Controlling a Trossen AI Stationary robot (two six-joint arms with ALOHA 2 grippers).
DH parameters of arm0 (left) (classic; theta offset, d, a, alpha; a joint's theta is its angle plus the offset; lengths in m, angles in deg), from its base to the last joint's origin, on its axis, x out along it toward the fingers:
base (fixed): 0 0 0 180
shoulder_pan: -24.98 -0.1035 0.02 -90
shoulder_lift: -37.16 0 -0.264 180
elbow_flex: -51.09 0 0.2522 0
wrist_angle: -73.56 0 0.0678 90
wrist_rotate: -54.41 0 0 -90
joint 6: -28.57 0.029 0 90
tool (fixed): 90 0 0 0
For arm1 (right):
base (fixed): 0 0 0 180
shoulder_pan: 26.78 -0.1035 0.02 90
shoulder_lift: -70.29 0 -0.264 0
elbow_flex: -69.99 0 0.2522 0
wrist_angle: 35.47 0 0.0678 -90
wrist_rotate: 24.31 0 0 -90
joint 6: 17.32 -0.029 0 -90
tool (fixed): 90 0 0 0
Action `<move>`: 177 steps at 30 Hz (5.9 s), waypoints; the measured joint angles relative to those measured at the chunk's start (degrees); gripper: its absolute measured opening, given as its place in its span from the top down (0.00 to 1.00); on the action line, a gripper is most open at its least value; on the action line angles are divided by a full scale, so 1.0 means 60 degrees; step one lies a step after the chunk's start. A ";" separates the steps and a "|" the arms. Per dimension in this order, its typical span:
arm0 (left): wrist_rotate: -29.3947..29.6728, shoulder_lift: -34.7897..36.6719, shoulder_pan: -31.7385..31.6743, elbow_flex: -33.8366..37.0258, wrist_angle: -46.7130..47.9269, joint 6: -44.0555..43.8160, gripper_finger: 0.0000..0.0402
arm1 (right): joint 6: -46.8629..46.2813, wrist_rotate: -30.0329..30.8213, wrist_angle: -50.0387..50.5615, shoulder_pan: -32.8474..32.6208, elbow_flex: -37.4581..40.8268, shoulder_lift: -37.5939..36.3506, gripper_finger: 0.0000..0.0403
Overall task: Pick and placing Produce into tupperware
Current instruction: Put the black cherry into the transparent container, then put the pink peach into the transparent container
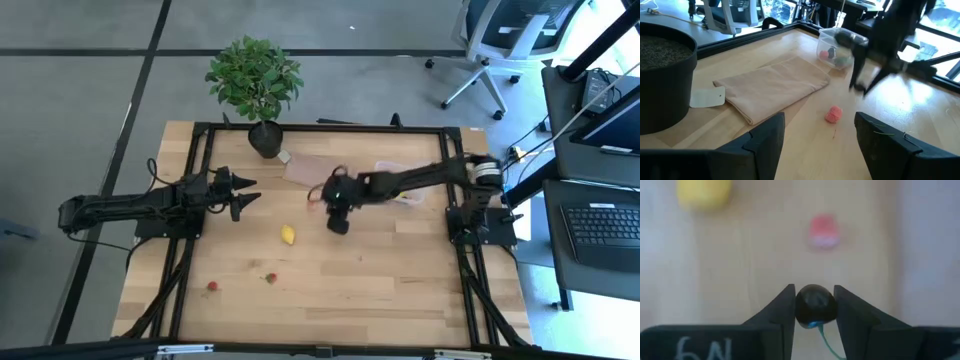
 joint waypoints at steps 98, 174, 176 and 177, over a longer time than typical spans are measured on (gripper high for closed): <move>-0.1180 -1.3090 0.0834 -0.7259 -0.1472 0.2994 0.42 | -0.2718 0.0399 0.0610 0.0570 0.1678 -0.4912 0.38; 0.0994 -1.0911 0.1019 -0.7814 -0.2639 0.5359 0.83 | -0.7078 -0.0026 -0.2240 0.0775 0.1660 -0.4889 0.38; 0.0994 -1.0914 0.1026 -0.7814 -0.2719 0.5365 0.82 | -0.7082 -0.0026 -0.2365 0.0842 0.1660 -0.4870 0.38; 0.0994 -1.0918 0.1032 -0.7814 -0.2786 0.5373 0.81 | -0.7082 -0.0026 -0.2369 0.0873 0.1660 -0.4866 0.38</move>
